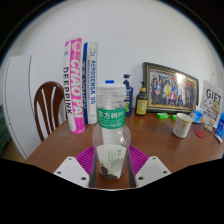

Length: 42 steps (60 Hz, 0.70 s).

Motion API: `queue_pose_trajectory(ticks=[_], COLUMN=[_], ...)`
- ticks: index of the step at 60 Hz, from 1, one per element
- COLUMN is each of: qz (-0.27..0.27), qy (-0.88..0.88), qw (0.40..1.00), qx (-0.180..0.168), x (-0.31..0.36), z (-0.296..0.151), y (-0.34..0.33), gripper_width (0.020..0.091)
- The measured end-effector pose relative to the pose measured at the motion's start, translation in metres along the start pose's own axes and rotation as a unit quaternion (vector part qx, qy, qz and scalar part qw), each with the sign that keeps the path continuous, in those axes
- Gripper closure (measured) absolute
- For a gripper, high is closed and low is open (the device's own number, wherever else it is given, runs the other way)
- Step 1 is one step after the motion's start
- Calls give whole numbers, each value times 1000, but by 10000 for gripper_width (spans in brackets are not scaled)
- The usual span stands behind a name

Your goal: Pour water

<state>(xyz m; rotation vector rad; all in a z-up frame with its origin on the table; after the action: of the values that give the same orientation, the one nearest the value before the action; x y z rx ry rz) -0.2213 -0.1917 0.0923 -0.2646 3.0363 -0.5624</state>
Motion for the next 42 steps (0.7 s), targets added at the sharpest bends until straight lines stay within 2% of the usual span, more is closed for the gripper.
queue_pose_trajectory(ticks=[5, 14, 25, 33, 42], qz=[-3, -8, -46, -87, -144], qy=[-8, 26, 162, 317, 492], qw=[1000, 999, 984, 942, 856], qx=[-2, -23, -54, -67, -69], x=[-1, -12, -41, -71, -112], z=[-6, -40, -104, -146, -173], y=[-3, -7, 2, 22, 49], gripper_width=[692, 692, 692, 694, 693])
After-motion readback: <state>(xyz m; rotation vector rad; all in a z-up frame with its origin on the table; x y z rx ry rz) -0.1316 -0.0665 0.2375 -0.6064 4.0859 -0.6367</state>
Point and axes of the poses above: the point between the fingertips, and its own axes, seen from behind it with the camera up: x to the left, z down, y forward, the way the camera looks, the point moved 8 cm from there along -y, backward, against the way the camera looks, and after that the axes turned 1 degree about -x, right-handed, at the moved point
